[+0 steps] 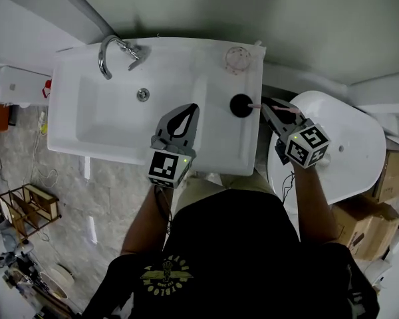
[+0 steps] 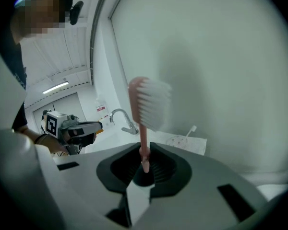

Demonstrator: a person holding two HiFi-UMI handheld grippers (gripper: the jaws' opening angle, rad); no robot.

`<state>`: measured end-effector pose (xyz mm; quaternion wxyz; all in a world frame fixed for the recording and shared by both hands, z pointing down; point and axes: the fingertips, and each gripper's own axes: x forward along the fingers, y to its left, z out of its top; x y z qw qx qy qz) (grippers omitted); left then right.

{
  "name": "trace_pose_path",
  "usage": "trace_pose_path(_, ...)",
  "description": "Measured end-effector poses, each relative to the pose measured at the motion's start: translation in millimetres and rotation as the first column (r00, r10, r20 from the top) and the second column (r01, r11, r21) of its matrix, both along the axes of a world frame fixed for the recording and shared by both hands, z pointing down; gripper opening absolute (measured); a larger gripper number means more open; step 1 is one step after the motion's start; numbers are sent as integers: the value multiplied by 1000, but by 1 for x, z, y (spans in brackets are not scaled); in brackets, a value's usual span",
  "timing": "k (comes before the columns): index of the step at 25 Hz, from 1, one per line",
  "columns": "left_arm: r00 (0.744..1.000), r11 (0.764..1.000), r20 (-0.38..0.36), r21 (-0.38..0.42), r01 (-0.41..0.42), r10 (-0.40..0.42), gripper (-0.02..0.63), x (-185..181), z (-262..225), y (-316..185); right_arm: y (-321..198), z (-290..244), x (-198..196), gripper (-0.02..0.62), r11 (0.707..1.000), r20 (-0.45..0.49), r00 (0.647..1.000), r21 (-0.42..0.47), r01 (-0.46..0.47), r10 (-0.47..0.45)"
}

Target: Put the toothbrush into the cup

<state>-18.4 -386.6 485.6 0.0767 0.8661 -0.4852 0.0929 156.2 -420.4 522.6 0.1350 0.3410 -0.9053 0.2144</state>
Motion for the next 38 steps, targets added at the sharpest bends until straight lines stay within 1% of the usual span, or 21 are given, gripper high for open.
trace_pose_path(3, 1000, 1000, -2, -21, 2, -2, 15, 14, 17, -6, -5, 29, -10, 54, 999, -35, 999, -50, 21, -23)
trace_pose_path(7, 1000, 998, -1, -60, -17, 17, 15, 31, 39, -8, -8, 60, -18, 54, 993, -72, 996, -108, 36, -44)
trace_pose_path(12, 999, 997, 5, -74, -33, 33, 15, 40, 50, -14, -10, 85, -27, 54, 984, -120, 988, -159, 75, -95)
trace_pose_path(13, 999, 997, 4, -75, -34, 34, 15, 41, 50, -15, -9, 87, -29, 68, 982, -124, 986, -169, 89, -111)
trace_pose_path(14, 999, 997, 3, -75, -33, 34, 15, 42, 50, -14, -8, 88, -30, 120, 979, -126, 984, -175, 101, -124)
trace_pose_path(15, 999, 997, 1, -76, -32, 33, 15, 42, 50, -14, -8, 89, -31, 140, 978, -129, 983, -178, 108, -132)
trace_pose_path(18, 1000, 997, -1, -75, -27, 27, 15, 39, 48, -12, -7, 87, -28, 144, 980, -150, 980, -165, 108, -134)
trace_pose_path(24, 999, 998, 6, -52, -35, 35, 14, 27, 29, -4, -6, 65, -16, 158, 992, -154, 985, -111, 61, -78)
trace_pose_path(29, 999, 999, 2, -2, -40, 40, 15, 13, -5, 6, -1, 24, -5, 161, 999, -122, 992, -16, -28, 26)
trace_pose_path(30, 999, 999, -1, 9, -41, 41, 15, 11, -13, 8, 1, 12, -3, 145, 998, -112, 992, 12, -53, 55)
trace_pose_path(32, 999, 998, -4, 34, -47, 47, 15, 8, -29, 14, 7, -15, 0, 31, 992, -76, 992, 76, -99, 105)
trace_pose_path(35, 998, 996, -13, 69, -62, 63, 11, 4, -51, 24, 24, -57, -4, 12, 977, -17, 991, 174, -126, 131)
trace_pose_path(38, 997, 992, -18, 102, -74, 76, 11, -5, -75, 37, 46, -94, -11, 12, 958, 7, 991, 254, -130, 133)
